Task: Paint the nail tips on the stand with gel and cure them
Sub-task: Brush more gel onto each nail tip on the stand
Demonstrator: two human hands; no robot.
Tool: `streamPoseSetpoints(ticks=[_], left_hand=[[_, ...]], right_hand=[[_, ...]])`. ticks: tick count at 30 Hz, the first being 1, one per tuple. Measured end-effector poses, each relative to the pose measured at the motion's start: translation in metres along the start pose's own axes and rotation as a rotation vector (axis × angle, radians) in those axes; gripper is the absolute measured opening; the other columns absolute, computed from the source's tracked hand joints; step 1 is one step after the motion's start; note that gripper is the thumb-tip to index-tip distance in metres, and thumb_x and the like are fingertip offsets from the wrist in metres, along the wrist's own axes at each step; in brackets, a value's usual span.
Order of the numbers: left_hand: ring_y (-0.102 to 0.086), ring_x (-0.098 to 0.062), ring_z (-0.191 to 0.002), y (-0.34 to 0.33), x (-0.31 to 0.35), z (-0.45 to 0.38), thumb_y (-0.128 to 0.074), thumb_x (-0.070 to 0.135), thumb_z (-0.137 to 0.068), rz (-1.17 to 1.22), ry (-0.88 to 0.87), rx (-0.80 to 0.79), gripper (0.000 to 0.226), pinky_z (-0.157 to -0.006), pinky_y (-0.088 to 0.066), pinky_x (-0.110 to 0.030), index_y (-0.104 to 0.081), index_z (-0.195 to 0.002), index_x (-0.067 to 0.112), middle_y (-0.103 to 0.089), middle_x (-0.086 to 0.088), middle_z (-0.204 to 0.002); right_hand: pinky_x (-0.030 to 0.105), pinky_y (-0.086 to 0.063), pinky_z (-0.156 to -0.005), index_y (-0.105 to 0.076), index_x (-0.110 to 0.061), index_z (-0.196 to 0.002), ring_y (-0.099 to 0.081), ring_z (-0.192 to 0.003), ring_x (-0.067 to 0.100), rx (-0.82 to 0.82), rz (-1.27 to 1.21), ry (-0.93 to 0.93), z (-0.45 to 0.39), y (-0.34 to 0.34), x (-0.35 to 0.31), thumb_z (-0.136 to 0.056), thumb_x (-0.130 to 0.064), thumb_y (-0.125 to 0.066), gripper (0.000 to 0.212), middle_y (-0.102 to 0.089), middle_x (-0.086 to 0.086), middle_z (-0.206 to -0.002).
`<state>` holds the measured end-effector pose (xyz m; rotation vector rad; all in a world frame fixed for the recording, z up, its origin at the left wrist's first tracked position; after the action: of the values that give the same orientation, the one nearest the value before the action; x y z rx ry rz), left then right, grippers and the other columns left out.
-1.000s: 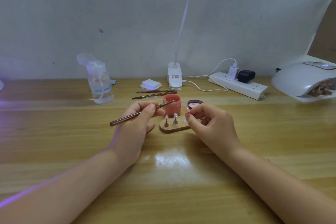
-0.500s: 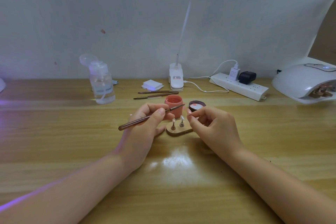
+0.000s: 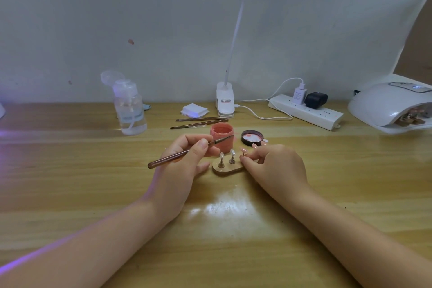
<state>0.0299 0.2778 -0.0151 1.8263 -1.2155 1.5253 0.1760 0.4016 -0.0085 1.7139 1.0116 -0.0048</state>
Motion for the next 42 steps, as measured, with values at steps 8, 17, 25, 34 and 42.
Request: streamPoseSetpoints(ticks=[8,17,25,34,42], left_hand=[[-0.069,-0.01,-0.092,0.0,0.001,0.0,-0.053,0.013,-0.097,0.001,0.006,0.018,0.014,-0.093,-0.053,-0.047,-0.066,-0.095,0.013,-0.073,0.003,-0.084],[-0.07,-0.01,-0.092,0.003,-0.001,-0.001,-0.053,0.015,-0.098,-0.004,0.018,0.05,0.014,-0.096,-0.051,-0.049,-0.067,-0.097,0.014,-0.074,0.003,-0.084],[-0.07,-0.012,-0.09,0.003,0.002,-0.002,-0.053,0.012,-0.098,-0.033,-0.021,0.065,0.014,-0.086,-0.053,-0.039,-0.067,-0.097,0.011,-0.073,0.003,-0.083],[-0.07,-0.011,-0.083,0.001,0.01,0.003,-0.055,0.0,-0.094,-0.059,-0.049,0.042,0.014,-0.08,-0.06,-0.039,-0.067,-0.095,0.007,-0.072,0.003,-0.078],[-0.067,-0.016,-0.076,0.012,0.056,-0.013,-0.066,0.014,-0.083,-0.307,-0.252,0.157,0.016,-0.079,-0.059,-0.048,-0.073,-0.077,0.028,-0.071,0.005,-0.073]], right_hand=[[0.025,-0.045,-0.061,-0.073,-0.032,-0.078,-0.064,-0.075,0.014,0.037,-0.011,0.057,0.009,0.001,-0.007,-0.079,-0.045,-0.065,0.015,-0.068,-0.01,-0.067],[0.025,-0.032,-0.061,-0.076,-0.033,-0.092,-0.049,-0.067,0.006,-0.106,-0.075,0.126,0.003,-0.014,-0.013,-0.086,-0.043,-0.064,0.017,-0.045,-0.018,-0.051],[0.029,-0.044,-0.066,-0.073,-0.039,-0.102,-0.06,-0.083,0.016,-0.127,0.055,0.172,0.002,-0.016,-0.022,-0.092,-0.047,-0.054,0.023,-0.069,-0.004,-0.079],[0.03,-0.04,-0.057,-0.073,-0.029,-0.091,-0.061,-0.074,0.021,-0.006,0.091,0.252,0.01,-0.007,-0.032,-0.093,-0.042,-0.053,0.023,-0.067,-0.002,-0.072],[0.034,-0.051,-0.061,-0.071,-0.021,-0.074,-0.055,-0.056,0.008,0.077,-0.162,0.245,0.013,0.007,-0.032,-0.078,-0.024,-0.072,0.005,-0.066,-0.01,-0.064]])
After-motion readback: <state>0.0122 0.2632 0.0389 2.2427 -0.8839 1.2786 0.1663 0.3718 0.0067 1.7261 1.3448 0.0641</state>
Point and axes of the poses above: each hand's wrist, its own z-axis away from the middle knuckle, its own y-axis out of the back of the hand, x = y × z, the point moved 9 cm from there along -z, towards the middle knuckle
